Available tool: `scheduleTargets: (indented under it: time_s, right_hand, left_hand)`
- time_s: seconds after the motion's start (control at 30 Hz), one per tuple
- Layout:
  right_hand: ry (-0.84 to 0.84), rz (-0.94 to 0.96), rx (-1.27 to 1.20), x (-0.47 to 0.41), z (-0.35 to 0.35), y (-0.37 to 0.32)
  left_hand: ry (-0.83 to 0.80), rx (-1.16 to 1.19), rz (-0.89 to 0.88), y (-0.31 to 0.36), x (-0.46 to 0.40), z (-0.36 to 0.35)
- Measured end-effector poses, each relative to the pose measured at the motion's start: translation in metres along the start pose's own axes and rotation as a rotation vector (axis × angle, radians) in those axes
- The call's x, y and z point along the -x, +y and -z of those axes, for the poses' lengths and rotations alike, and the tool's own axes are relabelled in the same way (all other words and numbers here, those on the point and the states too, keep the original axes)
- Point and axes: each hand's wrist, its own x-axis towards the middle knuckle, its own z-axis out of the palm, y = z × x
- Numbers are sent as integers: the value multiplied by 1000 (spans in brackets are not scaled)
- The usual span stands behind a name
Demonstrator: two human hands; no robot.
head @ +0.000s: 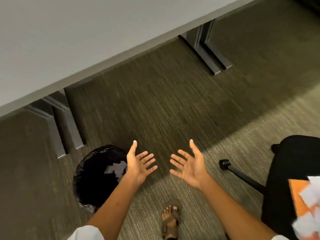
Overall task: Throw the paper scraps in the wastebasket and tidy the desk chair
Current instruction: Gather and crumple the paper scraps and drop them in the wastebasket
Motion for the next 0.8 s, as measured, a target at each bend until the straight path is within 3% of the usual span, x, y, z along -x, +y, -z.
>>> scheduleTargets:
  time_s: [0.27, 0.37, 0.53, 0.8]
  right_hand:
    - [-29, 200, -297, 107, 124, -70]
    - [87, 298, -358, 153, 183, -89]
    - [284, 460, -478, 226, 287, -97]
    - [635, 559, -433, 290, 395, -69]
  left_hand:
    - [-137, -331, 69, -77, 16, -141]
    - [-143, -595, 110, -134, 32, -201]
    - [-299, -888, 151, -246, 76, -282]
    - [-425, -1313, -201, -364, 102, -323]
